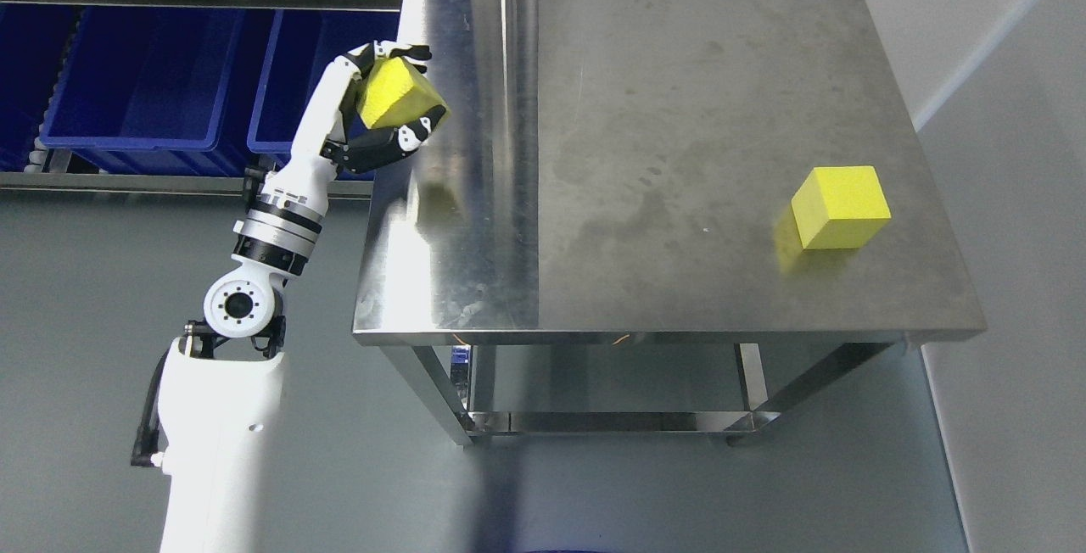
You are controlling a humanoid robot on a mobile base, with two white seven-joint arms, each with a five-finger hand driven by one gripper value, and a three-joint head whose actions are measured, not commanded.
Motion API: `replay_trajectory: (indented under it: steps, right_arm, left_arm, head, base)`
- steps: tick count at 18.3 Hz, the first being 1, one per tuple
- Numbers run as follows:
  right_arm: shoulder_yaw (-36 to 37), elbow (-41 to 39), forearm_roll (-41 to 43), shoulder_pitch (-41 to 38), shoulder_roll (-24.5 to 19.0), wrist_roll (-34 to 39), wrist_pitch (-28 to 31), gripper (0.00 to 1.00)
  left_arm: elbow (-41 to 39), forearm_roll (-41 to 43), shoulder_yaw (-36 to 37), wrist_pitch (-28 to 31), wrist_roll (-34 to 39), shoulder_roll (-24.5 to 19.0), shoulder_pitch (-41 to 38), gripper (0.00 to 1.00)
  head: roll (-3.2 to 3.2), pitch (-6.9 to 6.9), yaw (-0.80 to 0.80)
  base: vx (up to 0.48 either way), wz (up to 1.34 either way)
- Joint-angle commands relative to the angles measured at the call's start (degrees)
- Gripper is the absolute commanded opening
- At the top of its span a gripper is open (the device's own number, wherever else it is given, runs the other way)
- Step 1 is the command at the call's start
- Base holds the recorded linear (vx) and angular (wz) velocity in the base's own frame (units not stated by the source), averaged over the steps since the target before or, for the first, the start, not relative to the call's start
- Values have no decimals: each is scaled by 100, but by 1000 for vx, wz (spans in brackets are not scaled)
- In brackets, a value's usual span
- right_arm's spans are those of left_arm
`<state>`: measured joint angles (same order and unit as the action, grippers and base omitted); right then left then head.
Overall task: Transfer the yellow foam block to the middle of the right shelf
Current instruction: 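Lift the cube off the table with the left hand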
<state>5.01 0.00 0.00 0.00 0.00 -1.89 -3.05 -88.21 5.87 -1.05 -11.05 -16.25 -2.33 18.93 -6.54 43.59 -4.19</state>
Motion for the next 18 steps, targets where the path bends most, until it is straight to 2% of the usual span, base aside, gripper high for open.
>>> replay_trajectory:
  steps: [1,4,10,14,18]
  right_arm:
    - [0,-100,0,-114,100,5,-21,100]
    - [0,-100,0,-114,100,-4,-21,100]
    - [0,-100,0,-105,100,-4,-21,100]
    - [0,-100,0,-105,100,-4,-21,100]
    - [0,-100,0,-105,100,-4,-21,100]
  left_arm:
    - [-338,-947,-1361,7,51,133,-407,0]
    - [-346,-1430,-1739,7,60,133,-803,0]
    - [-250,-1659,-2136,-2,60,133,-1173,0]
    - [-57,-1659,-2136,-37,60,133,-1208,1]
    - [224,-1651,-2101,-265,69,133,-1208,1]
  head:
    - [0,0,0]
    - [0,0,0]
    - [0,0,0]
    - [0,0,0]
    - [0,0,0]
  base:
    - [0,0]
    - [0,0]
    - [15,183]
    - [1,966]
    - [1,1604]
